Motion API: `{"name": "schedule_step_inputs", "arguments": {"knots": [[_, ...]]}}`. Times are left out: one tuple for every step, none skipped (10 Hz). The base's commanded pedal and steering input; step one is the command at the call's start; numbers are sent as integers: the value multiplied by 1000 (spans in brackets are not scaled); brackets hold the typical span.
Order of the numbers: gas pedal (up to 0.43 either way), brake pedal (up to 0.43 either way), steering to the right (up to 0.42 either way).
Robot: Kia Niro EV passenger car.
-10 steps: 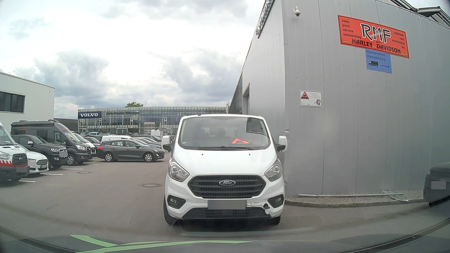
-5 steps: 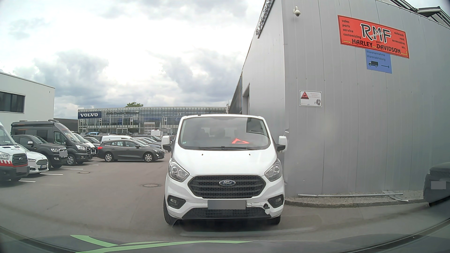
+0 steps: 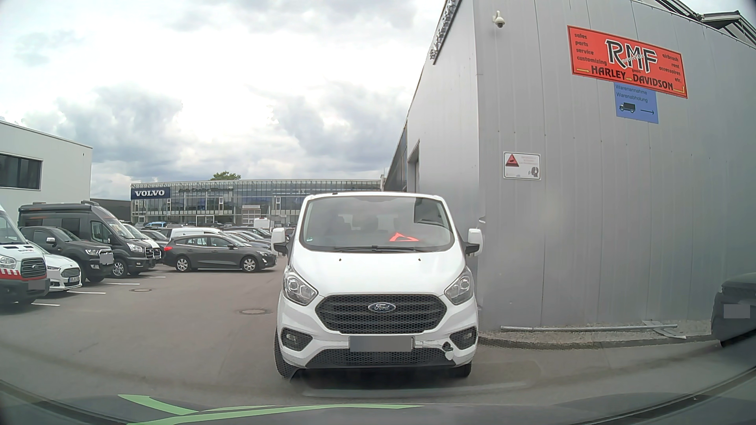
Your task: Follow the waypoints while adhering to traffic rules and regulations
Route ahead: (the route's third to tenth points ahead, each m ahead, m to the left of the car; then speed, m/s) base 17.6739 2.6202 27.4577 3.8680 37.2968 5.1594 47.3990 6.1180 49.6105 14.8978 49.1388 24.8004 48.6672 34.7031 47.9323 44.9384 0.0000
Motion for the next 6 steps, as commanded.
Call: {"name": "schedule_step_inputs", "arguments": {"knots": [[0,409,-462],[0,415,-462],[0,409,-462],[0,409,-462],[0,409,-462],[0,409,-462]]}}
